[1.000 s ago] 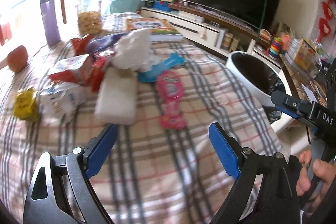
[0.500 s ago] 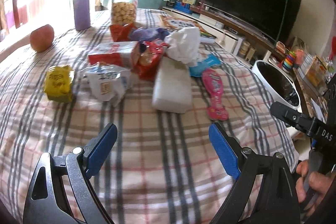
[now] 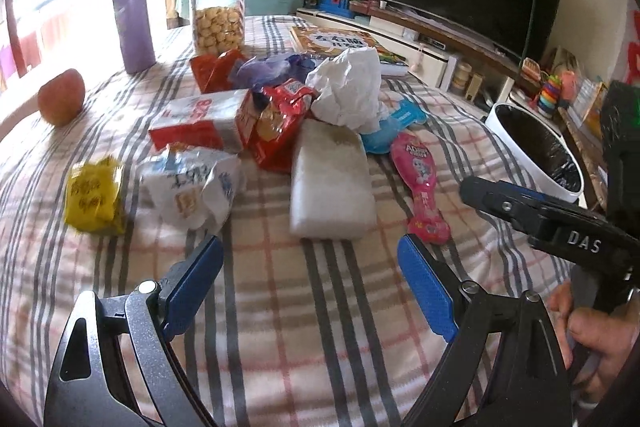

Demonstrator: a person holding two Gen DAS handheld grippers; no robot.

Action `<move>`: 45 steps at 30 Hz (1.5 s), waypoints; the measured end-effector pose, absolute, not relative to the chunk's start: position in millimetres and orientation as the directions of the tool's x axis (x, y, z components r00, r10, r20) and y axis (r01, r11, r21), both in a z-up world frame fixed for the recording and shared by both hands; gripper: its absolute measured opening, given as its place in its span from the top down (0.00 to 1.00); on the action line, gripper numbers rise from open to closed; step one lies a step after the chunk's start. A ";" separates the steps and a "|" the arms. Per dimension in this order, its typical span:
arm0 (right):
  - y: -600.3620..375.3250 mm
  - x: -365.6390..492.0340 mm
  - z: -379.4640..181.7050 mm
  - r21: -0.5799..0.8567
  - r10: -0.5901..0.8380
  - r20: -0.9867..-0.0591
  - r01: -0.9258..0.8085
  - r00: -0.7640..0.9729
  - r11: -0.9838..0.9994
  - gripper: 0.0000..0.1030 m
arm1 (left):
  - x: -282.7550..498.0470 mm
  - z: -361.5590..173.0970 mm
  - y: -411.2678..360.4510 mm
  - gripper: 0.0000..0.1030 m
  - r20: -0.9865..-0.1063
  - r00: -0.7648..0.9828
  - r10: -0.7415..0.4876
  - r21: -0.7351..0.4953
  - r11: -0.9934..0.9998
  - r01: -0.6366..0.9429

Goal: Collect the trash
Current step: 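Grasp the white foam block with the left tool while the right tool grasps the pink lollipop toy, then carry the foam block and pink toy over the bin and release both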

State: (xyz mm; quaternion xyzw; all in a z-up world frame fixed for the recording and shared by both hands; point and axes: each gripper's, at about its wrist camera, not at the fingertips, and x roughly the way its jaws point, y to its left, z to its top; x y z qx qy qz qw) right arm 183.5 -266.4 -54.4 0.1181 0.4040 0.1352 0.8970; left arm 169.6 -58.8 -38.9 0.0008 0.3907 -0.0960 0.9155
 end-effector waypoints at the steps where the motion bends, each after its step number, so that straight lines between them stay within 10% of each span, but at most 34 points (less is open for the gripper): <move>1: -263.6 188.2 -55.2 0.317 0.339 -0.695 -0.154 0.634 0.936 0.24 | 172.8 -38.8 -59.8 0.11 -0.715 0.678 -0.171 -0.065 0.982 0.179; 7: -251.5 211.7 -65.5 0.309 0.351 -0.721 -0.177 0.597 0.935 0.33 | 195.2 -46.8 -63.5 0.14 -0.730 0.661 -0.173 -0.039 0.976 0.212; 13: -245.4 220.4 -70.9 0.292 0.348 -0.732 -0.191 0.585 0.937 0.34 | 206.0 -60.5 -62.9 0.53 -0.756 0.596 -0.270 -0.122 0.953 0.276; 21: -228.3 220.6 -71.3 0.192 0.296 -0.752 -0.233 0.589 0.953 0.63 | 196.2 -55.8 -63.8 0.58 -0.735 0.616 -0.284 -0.131 0.950 0.282; 45: -325.0 151.9 -36.2 0.371 0.352 -0.651 -0.122 0.672 0.920 0.68 | 163.4 -33.5 -134.5 0.58 -0.706 0.585 -0.399 -0.166 0.897 0.410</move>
